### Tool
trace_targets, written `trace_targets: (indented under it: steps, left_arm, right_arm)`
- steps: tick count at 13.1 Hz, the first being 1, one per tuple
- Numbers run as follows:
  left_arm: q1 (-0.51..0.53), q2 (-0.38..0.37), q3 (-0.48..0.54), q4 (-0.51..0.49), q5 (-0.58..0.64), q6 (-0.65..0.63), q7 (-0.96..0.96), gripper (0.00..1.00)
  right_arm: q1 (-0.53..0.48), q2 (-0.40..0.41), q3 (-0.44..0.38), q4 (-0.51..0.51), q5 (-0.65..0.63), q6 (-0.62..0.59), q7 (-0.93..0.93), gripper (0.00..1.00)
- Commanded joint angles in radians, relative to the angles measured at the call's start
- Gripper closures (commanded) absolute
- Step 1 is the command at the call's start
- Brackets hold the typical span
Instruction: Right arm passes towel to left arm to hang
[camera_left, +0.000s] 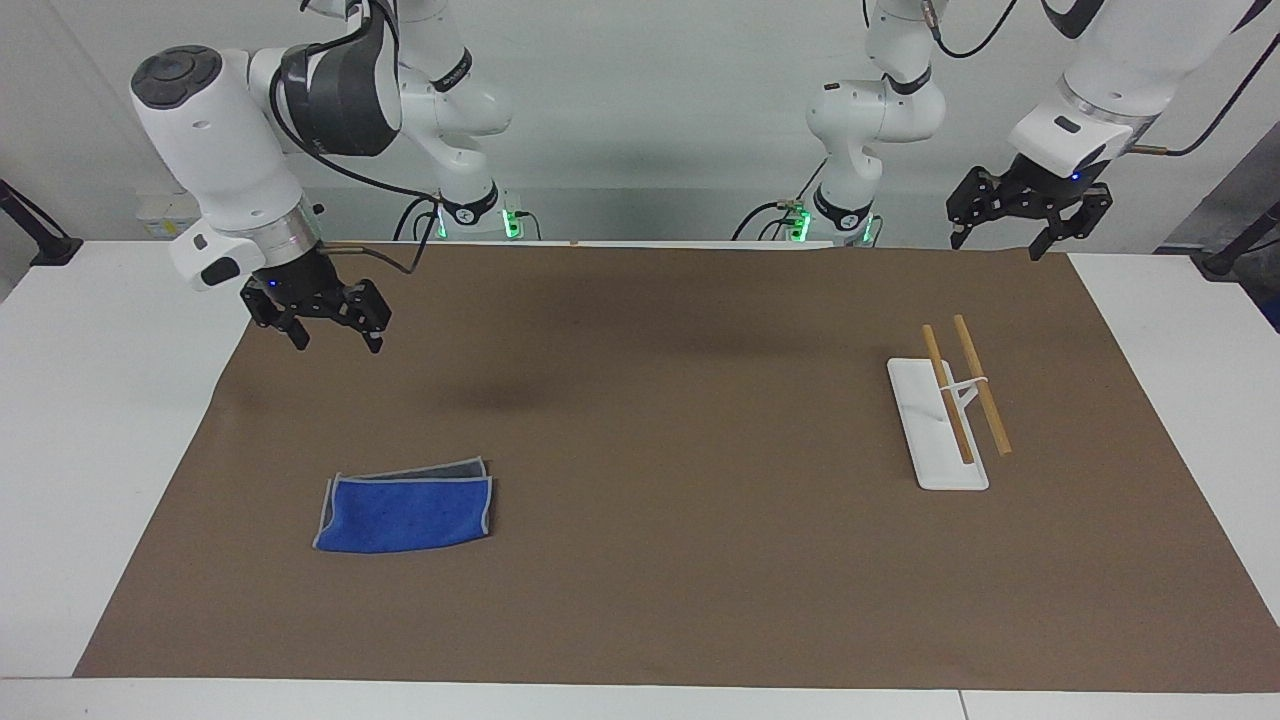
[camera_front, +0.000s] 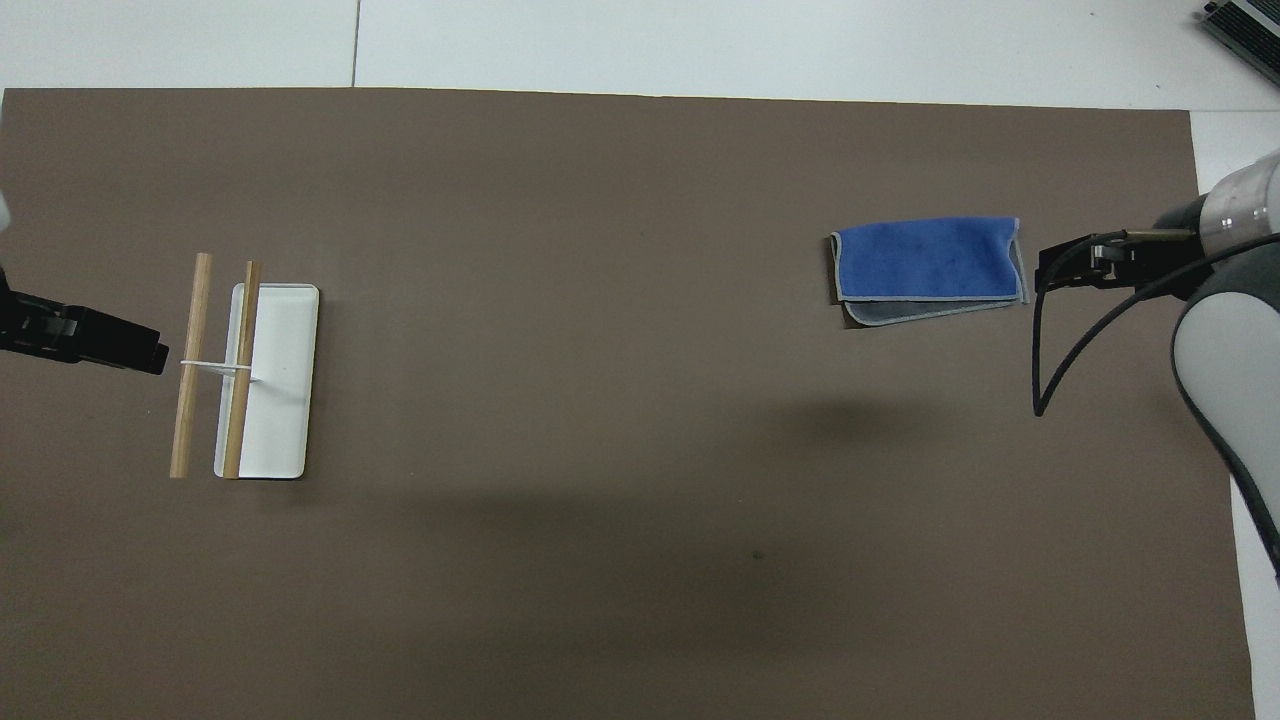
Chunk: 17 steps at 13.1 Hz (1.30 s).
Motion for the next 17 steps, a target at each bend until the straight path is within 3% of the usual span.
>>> trace_targets:
  steps: [1,5,13,17]
  left_arm:
    - [-0.007,-0.028,0.009,-0.031,-0.009,-0.004,-0.007,0.0]
    - [-0.007,-0.028,0.009,-0.029,-0.009,-0.004,-0.007,0.0]
    - [-0.007,-0.028,0.009,-0.029,-0.009,-0.004,-0.007,0.0]
    - [-0.005,-0.028,0.009,-0.031,-0.009,-0.004,-0.007,0.0]
  right_arm:
    - [-0.014,-0.023,0.006,-0.025,-0.001,0.009,-0.011,0.0]
    - [-0.017,-0.021,0.004,-0.022,-0.001,0.011,-0.017,0.0]
    - [-0.04,-0.012,0.003,-0.058,-0.001,0.19,-0.018,0.0]
    - [-0.024,0.043,0.003,-0.06,-0.001,0.204,-0.014,0.0]
